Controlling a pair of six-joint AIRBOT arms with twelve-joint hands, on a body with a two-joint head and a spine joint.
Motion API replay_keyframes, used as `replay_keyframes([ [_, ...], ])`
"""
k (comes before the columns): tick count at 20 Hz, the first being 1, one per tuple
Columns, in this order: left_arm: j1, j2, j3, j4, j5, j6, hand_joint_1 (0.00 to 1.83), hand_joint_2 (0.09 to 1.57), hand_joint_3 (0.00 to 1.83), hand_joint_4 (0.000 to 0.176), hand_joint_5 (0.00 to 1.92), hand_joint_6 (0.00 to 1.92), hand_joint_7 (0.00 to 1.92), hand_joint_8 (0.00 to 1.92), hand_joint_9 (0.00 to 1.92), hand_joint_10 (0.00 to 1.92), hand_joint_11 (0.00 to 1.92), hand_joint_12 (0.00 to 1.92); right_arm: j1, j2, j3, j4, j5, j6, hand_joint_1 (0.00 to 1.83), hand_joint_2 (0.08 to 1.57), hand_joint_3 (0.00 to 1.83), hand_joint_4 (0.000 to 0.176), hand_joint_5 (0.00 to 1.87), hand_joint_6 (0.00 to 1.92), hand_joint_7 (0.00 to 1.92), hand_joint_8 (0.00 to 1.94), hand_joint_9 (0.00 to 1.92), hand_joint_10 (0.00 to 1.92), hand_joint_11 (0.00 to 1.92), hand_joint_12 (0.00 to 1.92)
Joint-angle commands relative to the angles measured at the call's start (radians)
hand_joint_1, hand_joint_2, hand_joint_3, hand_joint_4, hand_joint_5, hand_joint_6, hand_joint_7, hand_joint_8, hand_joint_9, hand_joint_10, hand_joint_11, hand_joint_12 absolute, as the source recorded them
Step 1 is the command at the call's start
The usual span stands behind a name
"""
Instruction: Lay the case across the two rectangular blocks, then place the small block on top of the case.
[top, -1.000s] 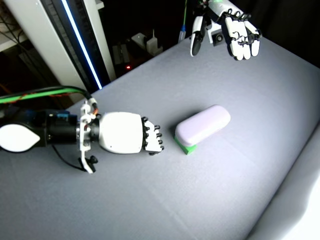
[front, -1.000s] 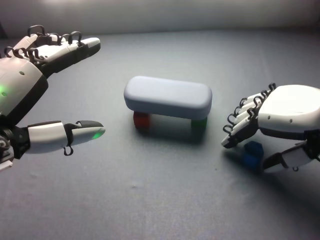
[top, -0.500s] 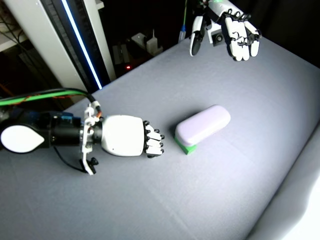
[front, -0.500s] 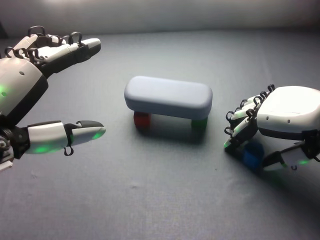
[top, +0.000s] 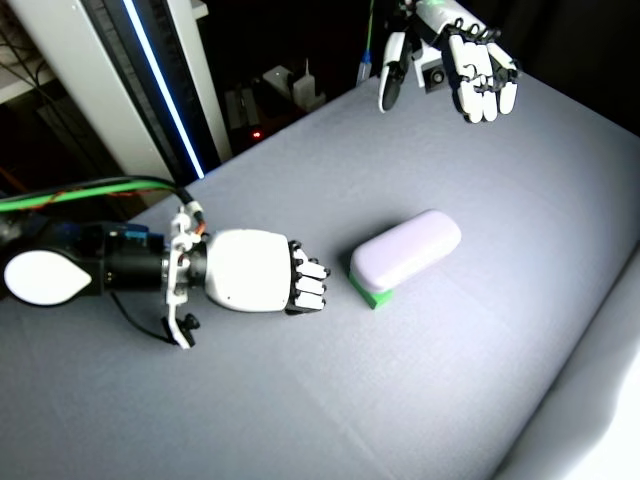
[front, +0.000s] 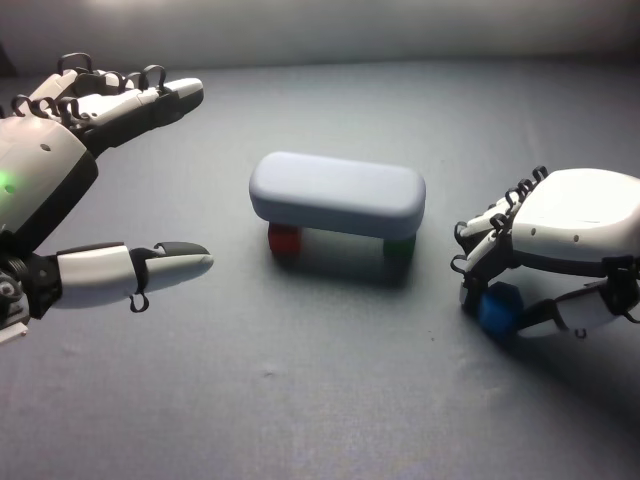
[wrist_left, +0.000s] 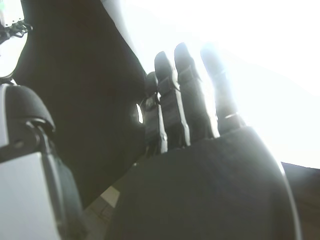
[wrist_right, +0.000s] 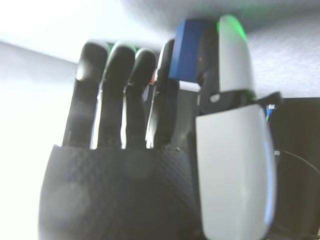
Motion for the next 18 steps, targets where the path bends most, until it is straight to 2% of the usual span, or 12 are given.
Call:
replay_keyframes([
  [1,-0.007,-0.002,0.000,0.007,-0.126,-0.005,0.81,0.94,0.00,0.002,0.34,0.00,0.49,0.01,0.44,0.01,0.00,0.75,0.011,-0.001,0.000,0.018,0.067,-0.002,1.15,1.14,0.00,0.000,0.90,1.09,0.56,1.24,0.60,1.49,0.57,1.77],
  [2,-0.007,-0.002,0.000,0.007,-0.126,-0.005,0.78,0.93,0.00,0.014,0.34,0.00,0.48,0.00,0.41,0.00,0.00,0.69,0.011,-0.001,-0.002,0.018,0.067,-0.002,1.19,1.18,0.00,0.000,0.82,1.15,0.86,1.29,0.70,1.42,0.65,1.72],
  [4,-0.006,-0.002,0.000,0.007,-0.126,-0.005,0.81,0.94,0.00,0.007,0.34,0.00,0.48,0.00,0.42,0.01,0.00,0.70,0.011,-0.001,-0.002,0.018,0.067,-0.002,1.19,1.17,0.00,0.008,0.84,1.17,0.89,1.22,0.74,1.42,0.69,1.69],
  [8,-0.005,-0.002,0.000,0.005,-0.126,-0.005,0.82,0.94,0.00,0.001,0.35,0.00,0.49,0.00,0.44,0.00,0.00,0.75,0.011,-0.001,-0.003,0.022,0.077,0.000,1.24,1.11,0.00,0.000,0.93,1.02,1.06,1.00,0.90,1.44,0.86,1.71],
  [9,-0.004,-0.002,0.000,0.004,-0.126,-0.006,0.81,0.94,0.00,0.004,0.35,0.00,0.48,0.00,0.43,0.00,0.00,0.72,0.012,0.002,-0.003,0.024,0.088,0.006,1.18,1.10,0.00,0.000,0.99,0.99,0.94,1.25,0.87,1.60,0.84,1.85],
  [11,-0.002,-0.002,0.000,0.002,-0.126,-0.006,0.81,0.94,0.00,0.006,0.35,0.00,0.48,0.00,0.41,0.00,0.00,0.65,0.023,0.018,-0.005,0.029,0.129,0.028,1.18,1.08,0.00,0.000,1.04,0.93,0.89,1.42,0.85,1.64,0.77,1.88],
  [12,-0.002,-0.002,0.000,0.002,-0.126,-0.006,0.82,0.93,0.00,0.002,0.36,0.00,0.48,0.00,0.41,0.00,0.00,0.65,0.024,0.022,-0.006,0.035,0.144,0.031,1.19,1.07,0.00,0.000,1.05,0.91,0.92,1.39,0.89,1.59,0.83,1.82],
  [13,0.001,-0.002,0.000,0.000,-0.128,-0.006,0.82,0.93,0.00,0.007,0.36,0.00,0.49,0.00,0.41,0.00,0.00,0.69,0.037,0.032,-0.007,0.050,0.175,0.034,1.24,1.07,0.00,0.000,0.99,0.95,1.11,0.93,0.93,1.36,0.81,1.68],
  [14,0.004,-0.002,-0.001,-0.002,-0.130,-0.006,0.80,0.93,0.00,0.007,0.36,0.00,0.49,0.00,0.41,0.00,0.00,0.70,0.051,0.039,-0.007,0.060,0.197,0.035,1.26,1.06,0.00,0.000,0.99,0.92,1.17,0.83,0.93,1.29,0.79,1.67],
  [15,0.010,-0.002,-0.002,-0.006,-0.135,-0.006,0.80,0.92,0.00,0.017,0.35,0.00,0.49,0.00,0.40,0.00,0.00,0.67,0.070,0.045,-0.007,0.068,0.218,0.035,1.27,1.05,0.00,0.000,1.00,0.89,1.21,0.76,0.97,1.23,0.80,1.63],
  [17,0.026,0.002,-0.006,-0.018,-0.147,-0.007,0.81,0.93,0.00,0.013,0.35,0.00,0.49,0.00,0.41,0.00,0.00,0.68,0.108,0.047,-0.001,0.076,0.246,0.035,1.26,1.07,0.00,0.000,0.97,0.93,1.16,0.86,0.96,1.34,0.83,1.73],
  [18,0.036,0.007,-0.010,-0.026,-0.155,-0.007,0.82,0.93,0.00,0.001,0.36,0.00,0.48,0.00,0.39,0.00,0.00,0.64,0.130,0.047,0.007,0.081,0.260,0.035,1.26,1.08,0.00,0.000,0.97,0.92,1.13,0.92,0.92,1.32,0.78,1.67],
])
